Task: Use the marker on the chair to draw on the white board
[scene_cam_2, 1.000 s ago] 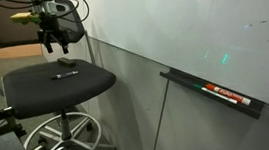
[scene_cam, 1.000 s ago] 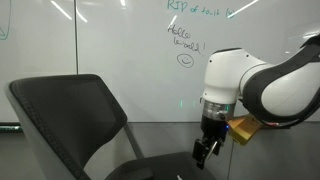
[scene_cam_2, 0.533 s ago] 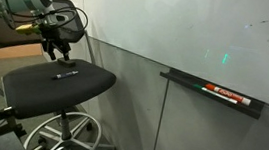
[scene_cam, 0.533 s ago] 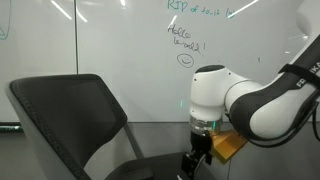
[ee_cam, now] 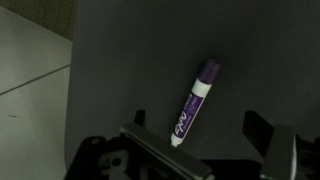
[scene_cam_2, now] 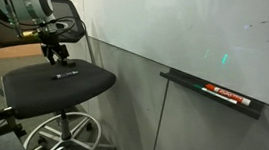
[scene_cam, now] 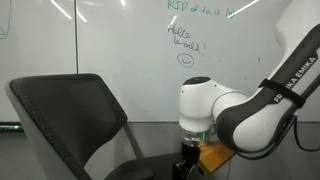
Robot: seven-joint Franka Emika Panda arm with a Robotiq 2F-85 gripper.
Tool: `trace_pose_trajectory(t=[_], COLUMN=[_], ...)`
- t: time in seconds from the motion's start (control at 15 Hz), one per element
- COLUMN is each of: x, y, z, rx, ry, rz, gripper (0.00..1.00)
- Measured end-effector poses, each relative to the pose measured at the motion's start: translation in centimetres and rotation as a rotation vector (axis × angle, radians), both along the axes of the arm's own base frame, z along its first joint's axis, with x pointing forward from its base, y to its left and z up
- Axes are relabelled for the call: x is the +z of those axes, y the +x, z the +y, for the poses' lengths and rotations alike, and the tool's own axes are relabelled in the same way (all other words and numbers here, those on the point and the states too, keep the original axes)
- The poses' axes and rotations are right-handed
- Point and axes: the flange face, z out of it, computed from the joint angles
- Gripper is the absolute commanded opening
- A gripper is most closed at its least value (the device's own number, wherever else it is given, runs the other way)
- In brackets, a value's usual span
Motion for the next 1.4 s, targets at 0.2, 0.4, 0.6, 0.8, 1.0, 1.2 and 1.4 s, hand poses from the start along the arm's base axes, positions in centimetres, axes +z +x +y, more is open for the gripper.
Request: trace_pose_trajectory(t=[0.2, 0.4, 0.6, 0.8, 1.0, 1.2, 1.4], x=[-1.0, -2.0, -3.0, -3.5, -3.6, -3.7, -4.2], y=[0.4, 0.4, 0.5, 0.7, 1.0, 1.3, 1.7], z=[-0.4, -0.4, -0.4, -0.3, -0.2, -0.1, -0.2], rx=[-0.030, -0.049, -0.064, -0.065, -0.056, -0.031, -0.011], ry=[0.006, 0.030, 0.046, 0.059, 0.075, 0.086, 0.091], rz=[0.021, 0.048, 0.086, 0.108, 0.121, 0.124, 0.125], gripper=[1.00, 1.00, 1.00, 1.00, 1.00, 1.00, 1.00])
